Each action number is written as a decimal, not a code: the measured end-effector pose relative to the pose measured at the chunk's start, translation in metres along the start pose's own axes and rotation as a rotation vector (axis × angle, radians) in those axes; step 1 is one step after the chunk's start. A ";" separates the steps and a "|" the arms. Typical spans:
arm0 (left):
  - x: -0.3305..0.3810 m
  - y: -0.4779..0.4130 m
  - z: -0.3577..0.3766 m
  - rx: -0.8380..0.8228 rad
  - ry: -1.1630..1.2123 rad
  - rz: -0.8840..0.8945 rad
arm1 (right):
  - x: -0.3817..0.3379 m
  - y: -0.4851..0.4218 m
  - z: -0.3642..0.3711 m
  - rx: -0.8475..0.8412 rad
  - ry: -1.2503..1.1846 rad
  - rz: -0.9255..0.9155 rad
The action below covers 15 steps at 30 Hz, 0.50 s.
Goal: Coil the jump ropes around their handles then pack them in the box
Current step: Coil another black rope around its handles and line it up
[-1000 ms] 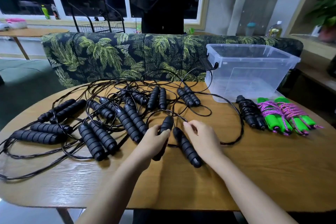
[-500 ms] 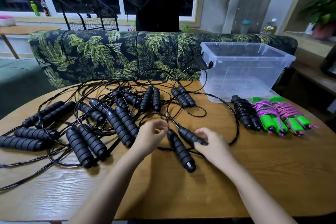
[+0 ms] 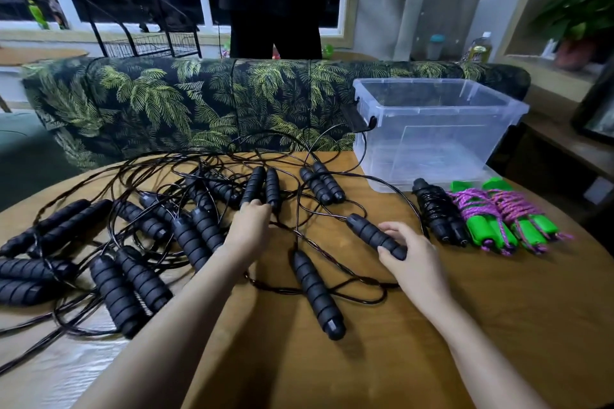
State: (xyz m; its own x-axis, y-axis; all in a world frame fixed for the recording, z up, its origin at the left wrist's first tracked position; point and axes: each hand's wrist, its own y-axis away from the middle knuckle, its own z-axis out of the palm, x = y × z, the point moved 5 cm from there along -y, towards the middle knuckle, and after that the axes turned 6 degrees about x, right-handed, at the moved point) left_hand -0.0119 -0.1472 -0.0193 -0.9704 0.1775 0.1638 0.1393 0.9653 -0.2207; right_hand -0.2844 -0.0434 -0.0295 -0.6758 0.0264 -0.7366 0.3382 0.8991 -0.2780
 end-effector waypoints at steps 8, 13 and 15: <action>-0.014 -0.004 -0.044 0.121 0.343 0.027 | 0.006 -0.008 0.006 0.002 -0.032 0.006; 0.001 -0.030 -0.111 0.294 0.196 0.300 | 0.009 -0.013 0.012 -0.002 -0.015 0.017; 0.005 -0.042 -0.133 0.373 0.144 0.448 | 0.010 -0.014 0.015 -0.005 -0.005 0.020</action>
State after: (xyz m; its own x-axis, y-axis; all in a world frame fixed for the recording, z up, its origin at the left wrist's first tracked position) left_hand 0.0037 -0.1616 0.1187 -0.7933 0.6006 0.0996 0.4246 0.6630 -0.6166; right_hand -0.2860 -0.0620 -0.0417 -0.6652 0.0423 -0.7455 0.3486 0.9005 -0.2600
